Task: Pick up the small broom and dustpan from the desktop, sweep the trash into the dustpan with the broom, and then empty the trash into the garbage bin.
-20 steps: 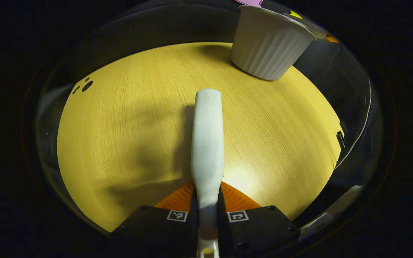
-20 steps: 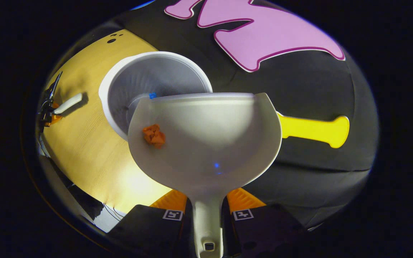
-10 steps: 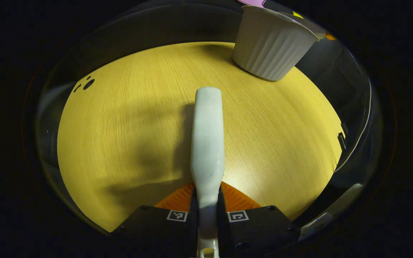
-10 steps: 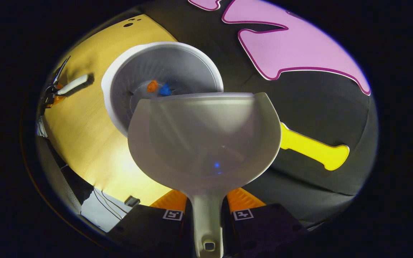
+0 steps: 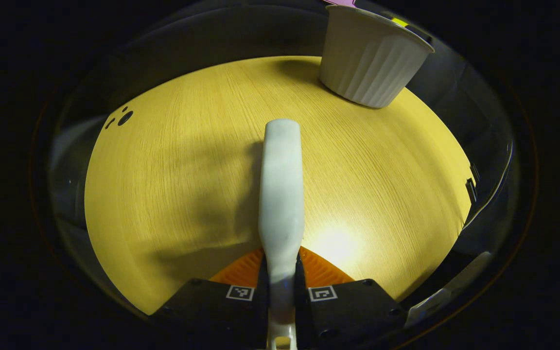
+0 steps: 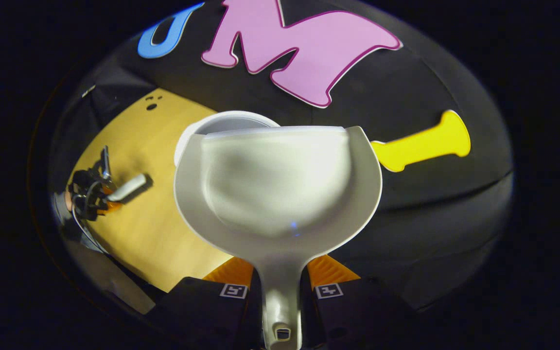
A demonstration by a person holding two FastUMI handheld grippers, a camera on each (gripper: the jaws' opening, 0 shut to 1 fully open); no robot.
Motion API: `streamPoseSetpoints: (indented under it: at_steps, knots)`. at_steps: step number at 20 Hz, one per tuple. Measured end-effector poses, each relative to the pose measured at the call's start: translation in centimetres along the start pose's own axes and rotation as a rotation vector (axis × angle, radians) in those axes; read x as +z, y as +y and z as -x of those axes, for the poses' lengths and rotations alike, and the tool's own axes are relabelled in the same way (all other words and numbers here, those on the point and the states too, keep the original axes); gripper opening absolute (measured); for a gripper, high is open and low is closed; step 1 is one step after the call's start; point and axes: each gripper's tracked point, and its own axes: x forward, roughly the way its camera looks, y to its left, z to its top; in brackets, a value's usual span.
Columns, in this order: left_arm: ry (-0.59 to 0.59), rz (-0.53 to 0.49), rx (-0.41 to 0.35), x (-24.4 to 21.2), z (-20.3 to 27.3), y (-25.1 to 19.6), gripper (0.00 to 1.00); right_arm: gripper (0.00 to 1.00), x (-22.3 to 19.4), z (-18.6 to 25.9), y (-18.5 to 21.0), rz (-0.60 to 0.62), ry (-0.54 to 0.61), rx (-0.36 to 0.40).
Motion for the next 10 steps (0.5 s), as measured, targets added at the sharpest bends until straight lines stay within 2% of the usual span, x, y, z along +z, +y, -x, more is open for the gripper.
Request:
streamPoseSetpoints:
  at_steps: [4,6,10]
  knots:
    - [0.021,-0.02,0.025,0.0,0.0,0.1,0.27,0.35,-4.8,2.0,3.2,-0.061,-0.028,0.069]
    - [0.03,-0.029,0.038,0.0,0.0,0.3,0.27,0.35,-7.9,2.6,5.5,-0.066,-0.009,0.112]
    - [0.045,-0.06,0.06,-0.1,0.0,0.5,0.27,0.36,-14.9,1.9,11.9,-0.083,0.09,0.248]
